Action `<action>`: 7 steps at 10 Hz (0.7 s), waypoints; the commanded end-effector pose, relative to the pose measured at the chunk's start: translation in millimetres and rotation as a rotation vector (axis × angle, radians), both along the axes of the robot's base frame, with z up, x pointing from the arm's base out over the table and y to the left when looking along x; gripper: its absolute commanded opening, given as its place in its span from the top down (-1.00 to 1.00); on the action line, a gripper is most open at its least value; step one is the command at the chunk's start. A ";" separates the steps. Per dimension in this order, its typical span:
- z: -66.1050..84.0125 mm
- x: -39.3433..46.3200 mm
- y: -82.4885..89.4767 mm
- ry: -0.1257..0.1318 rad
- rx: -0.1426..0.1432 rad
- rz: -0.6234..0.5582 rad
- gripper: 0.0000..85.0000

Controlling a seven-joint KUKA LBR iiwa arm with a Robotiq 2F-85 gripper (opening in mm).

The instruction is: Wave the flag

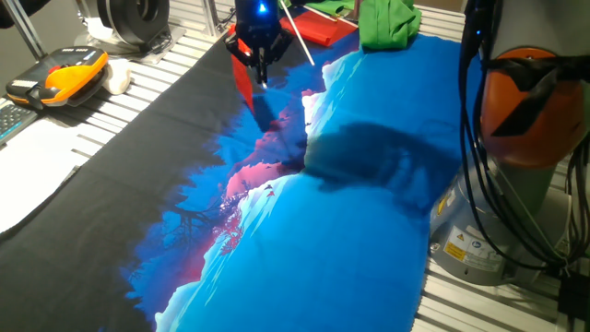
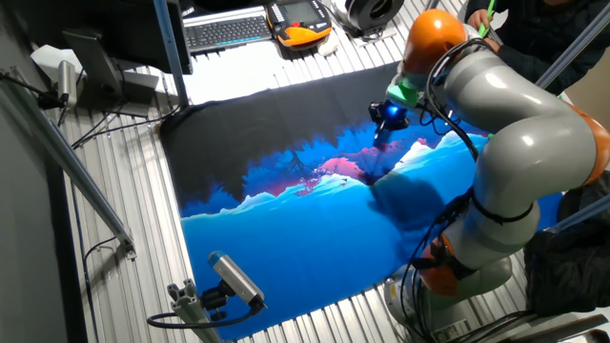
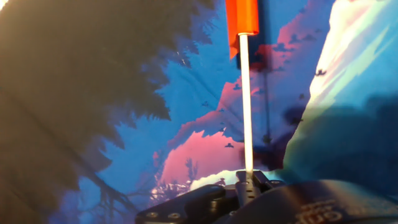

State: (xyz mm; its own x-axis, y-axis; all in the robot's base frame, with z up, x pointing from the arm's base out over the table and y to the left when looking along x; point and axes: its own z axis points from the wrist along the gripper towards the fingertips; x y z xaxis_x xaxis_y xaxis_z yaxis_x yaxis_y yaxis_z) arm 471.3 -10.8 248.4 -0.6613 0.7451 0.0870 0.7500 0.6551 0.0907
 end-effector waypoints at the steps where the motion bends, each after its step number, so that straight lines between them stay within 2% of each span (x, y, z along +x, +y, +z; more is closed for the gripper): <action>1: -0.2 0.3 -0.5 0.000 0.010 -0.335 1.00; 3: -0.5 0.6 -0.7 0.007 0.013 -0.165 1.00; 4: -0.5 0.7 -0.7 0.014 0.002 -0.082 1.00; 6: -0.5 0.7 -0.5 0.033 -0.047 0.083 1.00; 7: -0.5 0.7 -0.9 0.035 -0.038 0.137 1.00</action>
